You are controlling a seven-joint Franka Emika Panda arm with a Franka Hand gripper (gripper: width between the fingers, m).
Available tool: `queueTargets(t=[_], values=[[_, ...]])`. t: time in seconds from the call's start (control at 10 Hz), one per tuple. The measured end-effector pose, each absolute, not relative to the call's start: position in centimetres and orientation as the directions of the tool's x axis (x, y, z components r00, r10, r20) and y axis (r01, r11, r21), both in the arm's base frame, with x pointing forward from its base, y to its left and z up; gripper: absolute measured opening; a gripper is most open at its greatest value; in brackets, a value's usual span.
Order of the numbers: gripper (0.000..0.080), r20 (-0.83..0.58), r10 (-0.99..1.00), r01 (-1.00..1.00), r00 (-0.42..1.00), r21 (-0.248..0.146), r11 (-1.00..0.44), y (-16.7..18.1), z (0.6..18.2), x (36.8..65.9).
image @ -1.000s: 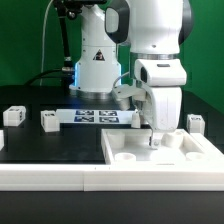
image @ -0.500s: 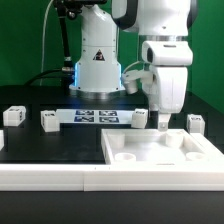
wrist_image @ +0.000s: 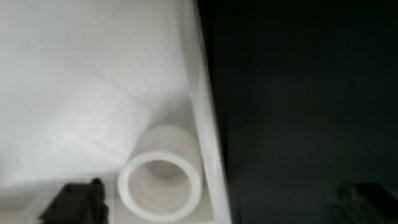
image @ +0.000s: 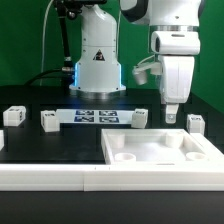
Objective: Assemble one leg
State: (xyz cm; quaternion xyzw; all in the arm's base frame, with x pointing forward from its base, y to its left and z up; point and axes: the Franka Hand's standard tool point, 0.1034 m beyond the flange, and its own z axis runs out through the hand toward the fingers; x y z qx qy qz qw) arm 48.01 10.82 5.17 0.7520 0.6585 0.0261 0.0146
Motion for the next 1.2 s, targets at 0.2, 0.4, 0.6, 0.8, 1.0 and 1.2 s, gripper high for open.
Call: queueTargets(t=[0.2, 0.4, 0.6, 0.8, 1.0, 1.2], values=[[0.0648, 0.027, 0.971, 0.970, 0.237, 0.053, -0.238, 10.8, 5.2, 48.0], [0.0648, 0.060, 0.890, 0.889, 0.451, 0.051, -0.454, 11.2, 5.0, 47.7], [0.0648, 0.110, 0.706, 0.708, 0.700, 0.026, -0.706, 13.2, 4.9, 47.2], [0.0648, 0.117, 0.528, 0.533, 0.841, -0.017, -0.846, 14.7, 4.6, 46.7], [0.0648, 0.112, 0.395, 0.402, 0.912, -0.046, -0.915, 15.7, 4.4, 46.4], [0.0648, 0.104, 0.263, 0.271, 0.959, -0.070, -0.960, 15.7, 4.4, 46.3]])
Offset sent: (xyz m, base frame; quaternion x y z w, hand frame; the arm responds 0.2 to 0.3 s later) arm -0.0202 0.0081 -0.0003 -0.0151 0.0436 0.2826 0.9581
